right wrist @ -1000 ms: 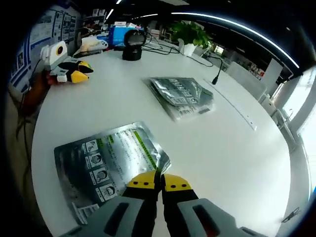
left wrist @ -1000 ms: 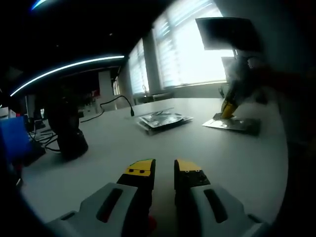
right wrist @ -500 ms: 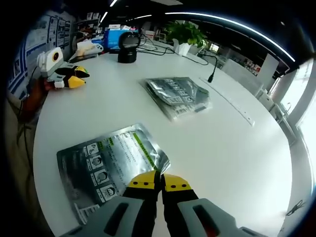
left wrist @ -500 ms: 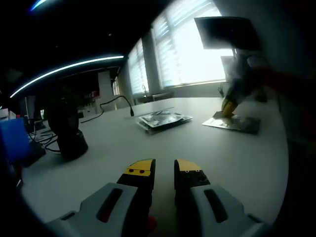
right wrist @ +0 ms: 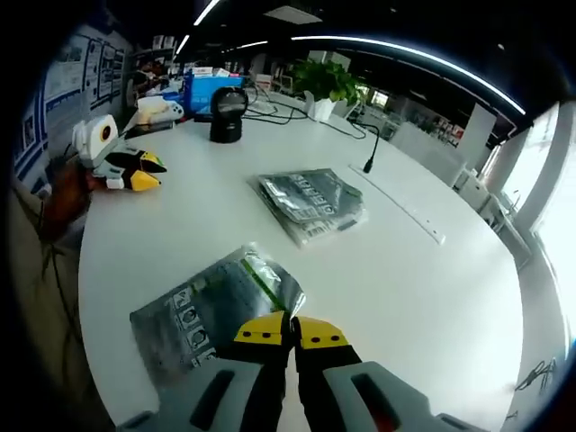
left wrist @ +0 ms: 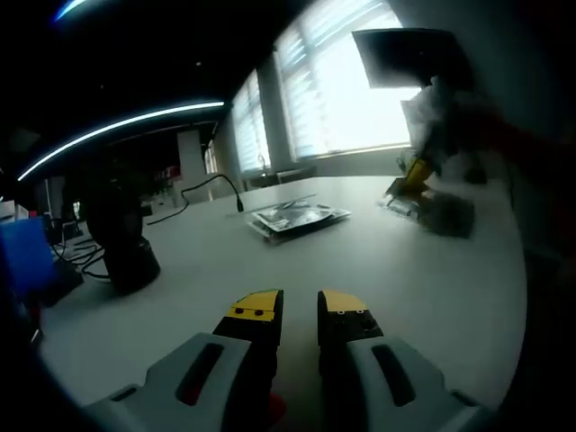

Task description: Clip sheet goods on table flip sheet goods clip sheet goods scan sheet goods put sheet goods back to table

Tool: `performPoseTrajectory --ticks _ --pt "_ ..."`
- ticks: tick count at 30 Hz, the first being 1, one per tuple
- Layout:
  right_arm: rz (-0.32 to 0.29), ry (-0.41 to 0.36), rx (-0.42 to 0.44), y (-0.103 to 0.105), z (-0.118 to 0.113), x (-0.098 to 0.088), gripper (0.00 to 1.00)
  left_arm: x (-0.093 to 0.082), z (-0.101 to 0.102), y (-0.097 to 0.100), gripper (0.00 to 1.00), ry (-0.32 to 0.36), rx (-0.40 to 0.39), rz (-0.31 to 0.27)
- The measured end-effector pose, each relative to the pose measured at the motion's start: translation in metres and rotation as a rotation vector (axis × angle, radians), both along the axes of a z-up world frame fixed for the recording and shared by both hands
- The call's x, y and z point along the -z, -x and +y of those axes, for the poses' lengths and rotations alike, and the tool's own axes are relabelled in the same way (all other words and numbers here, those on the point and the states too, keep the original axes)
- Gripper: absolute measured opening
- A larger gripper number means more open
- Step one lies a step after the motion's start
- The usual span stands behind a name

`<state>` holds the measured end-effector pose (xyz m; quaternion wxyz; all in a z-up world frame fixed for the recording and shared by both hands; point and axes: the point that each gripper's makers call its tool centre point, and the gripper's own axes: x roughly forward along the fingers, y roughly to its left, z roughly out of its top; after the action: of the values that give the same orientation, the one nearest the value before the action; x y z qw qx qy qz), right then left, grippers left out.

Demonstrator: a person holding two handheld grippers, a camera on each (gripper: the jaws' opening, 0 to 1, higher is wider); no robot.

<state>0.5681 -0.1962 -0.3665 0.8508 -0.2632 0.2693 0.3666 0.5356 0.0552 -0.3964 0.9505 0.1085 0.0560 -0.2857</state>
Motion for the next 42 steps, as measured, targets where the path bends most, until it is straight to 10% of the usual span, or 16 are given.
performPoseTrajectory --ticks 24,42 --pt "-0.072 -0.19 -0.116 0.011 0.045 -0.099 0.0 0.0 -0.001 0.002 0.08 -0.002 0.01 -0.006" --pt "-0.099 -0.241 -0.159 0.013 0.099 -0.123 0.0 -0.001 0.0 0.0 0.08 0.0 0.011 -0.011"
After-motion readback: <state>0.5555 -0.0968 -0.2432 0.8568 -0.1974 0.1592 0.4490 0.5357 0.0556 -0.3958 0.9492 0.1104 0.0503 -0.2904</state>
